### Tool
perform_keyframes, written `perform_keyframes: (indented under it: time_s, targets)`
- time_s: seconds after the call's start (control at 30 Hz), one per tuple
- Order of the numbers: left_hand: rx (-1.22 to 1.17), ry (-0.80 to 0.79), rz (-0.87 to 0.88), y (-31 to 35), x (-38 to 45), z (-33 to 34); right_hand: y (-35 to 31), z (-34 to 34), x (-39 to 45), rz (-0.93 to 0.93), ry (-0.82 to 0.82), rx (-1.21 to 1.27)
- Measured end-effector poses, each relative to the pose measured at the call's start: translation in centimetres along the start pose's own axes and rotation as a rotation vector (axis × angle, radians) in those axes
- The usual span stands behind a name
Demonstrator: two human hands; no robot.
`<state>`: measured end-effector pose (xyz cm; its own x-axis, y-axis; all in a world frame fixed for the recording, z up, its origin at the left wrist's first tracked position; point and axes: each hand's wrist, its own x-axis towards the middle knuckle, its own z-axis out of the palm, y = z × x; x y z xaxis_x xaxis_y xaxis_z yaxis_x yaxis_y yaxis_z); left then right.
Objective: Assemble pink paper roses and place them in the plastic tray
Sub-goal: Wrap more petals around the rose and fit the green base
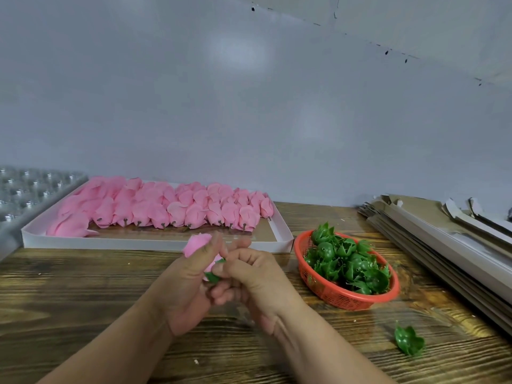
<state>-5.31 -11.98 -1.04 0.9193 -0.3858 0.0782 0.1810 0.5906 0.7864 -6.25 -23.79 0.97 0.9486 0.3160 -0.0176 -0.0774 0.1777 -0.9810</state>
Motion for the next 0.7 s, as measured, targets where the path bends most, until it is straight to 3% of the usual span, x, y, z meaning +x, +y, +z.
perform_keyframes:
  time_s: [0.1, 0.2, 0.27, 0.37, 0.43, 0.6, 0.7]
  targets:
    - [-0.067, 0.161, -0.013, -0.2, 0.5, -0.3, 0.5, 0.4, -0.1, -0.06, 0.06, -0.133]
    - [-0.202, 0.334, 0.023, -0.4, 0.9, -0.2, 1.4, 0.6, -0.1, -0.296, 0.141, -0.672]
    - [-0.234, 0.345, 0.003, -0.6, 0.9, 0.0, 1.8, 0.5, 0.0, -0.417, 0.204, -0.955]
    - [-0.242, 0.313, -0.056, -0.8, 0.7, 0.3, 1.9, 0.3, -0.1, -0.537, 0.257, -1.06]
    - [-0.24, 0.3, -0.068, -0.8, 0.7, 0.4, 2.0, 0.3, -0.1, -0.524, 0.26, -0.989]
    - [-0.134, 0.214, -0.05, -0.8, 0.7, 0.3, 1.1, 0.2, 0.2, -0.181, 0.164, -0.359]
    - [-0.07, 0.149, -0.069, -0.7, 0.6, -0.1, 0.6, 0.1, 0.1, -0.087, 0.07, -0.188]
